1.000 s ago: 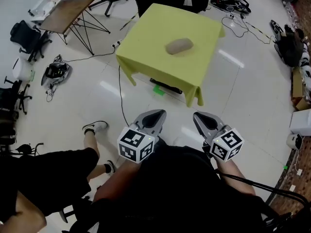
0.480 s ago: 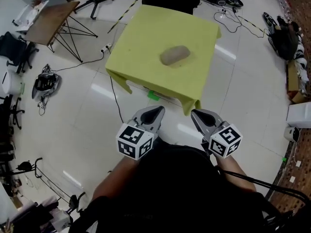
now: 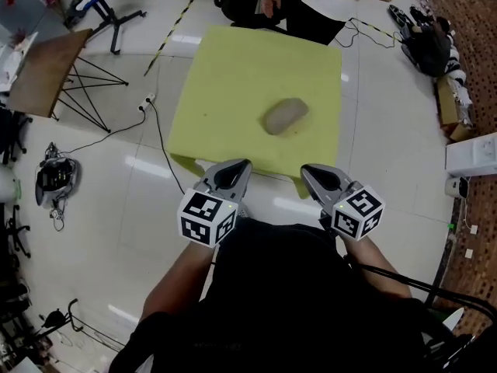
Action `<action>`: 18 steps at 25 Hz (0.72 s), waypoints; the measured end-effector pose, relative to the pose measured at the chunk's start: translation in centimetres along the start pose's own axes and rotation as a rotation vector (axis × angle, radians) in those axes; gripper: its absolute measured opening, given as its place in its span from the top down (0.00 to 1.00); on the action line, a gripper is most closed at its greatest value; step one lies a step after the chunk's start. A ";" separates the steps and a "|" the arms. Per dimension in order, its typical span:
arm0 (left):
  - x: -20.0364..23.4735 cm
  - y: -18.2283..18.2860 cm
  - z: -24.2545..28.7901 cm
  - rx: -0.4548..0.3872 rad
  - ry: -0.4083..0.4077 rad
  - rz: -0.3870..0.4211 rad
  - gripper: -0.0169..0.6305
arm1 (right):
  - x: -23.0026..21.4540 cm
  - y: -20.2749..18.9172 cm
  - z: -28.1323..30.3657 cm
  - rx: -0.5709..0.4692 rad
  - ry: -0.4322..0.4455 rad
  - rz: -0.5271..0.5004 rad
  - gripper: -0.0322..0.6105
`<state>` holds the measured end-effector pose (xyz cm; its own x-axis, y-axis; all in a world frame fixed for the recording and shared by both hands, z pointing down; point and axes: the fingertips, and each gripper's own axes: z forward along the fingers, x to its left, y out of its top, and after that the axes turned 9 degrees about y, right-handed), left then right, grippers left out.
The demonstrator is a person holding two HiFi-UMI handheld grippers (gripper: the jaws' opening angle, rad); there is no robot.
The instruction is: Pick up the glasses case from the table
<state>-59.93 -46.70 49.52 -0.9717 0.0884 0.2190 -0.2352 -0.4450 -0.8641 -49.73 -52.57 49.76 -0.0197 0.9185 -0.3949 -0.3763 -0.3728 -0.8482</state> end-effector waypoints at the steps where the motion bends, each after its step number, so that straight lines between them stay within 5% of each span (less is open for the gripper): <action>1: 0.9 0.1 0.5 0.008 -0.015 0.005 0.96 | -0.1 0.5 0.7 -0.004 -0.015 0.001 0.95; 10: 3.0 1.8 9.0 0.077 -0.119 0.087 0.96 | -2.7 2.5 2.6 -0.012 -0.106 0.005 0.95; 17: 3.1 2.3 18.4 0.166 -0.087 0.189 0.96 | -8.5 3.3 0.6 -0.045 -0.143 0.084 0.95; 18: 2.6 1.8 19.7 0.201 -0.098 0.199 0.89 | -9.5 3.4 0.2 -0.052 -0.144 0.095 0.95</action>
<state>-62.49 -64.82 57.49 -0.9893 -0.1002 0.1056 -0.0221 -0.6137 -0.7892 -51.04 -62.51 50.67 -0.1868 0.8868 -0.4228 -0.3183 -0.4618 -0.8279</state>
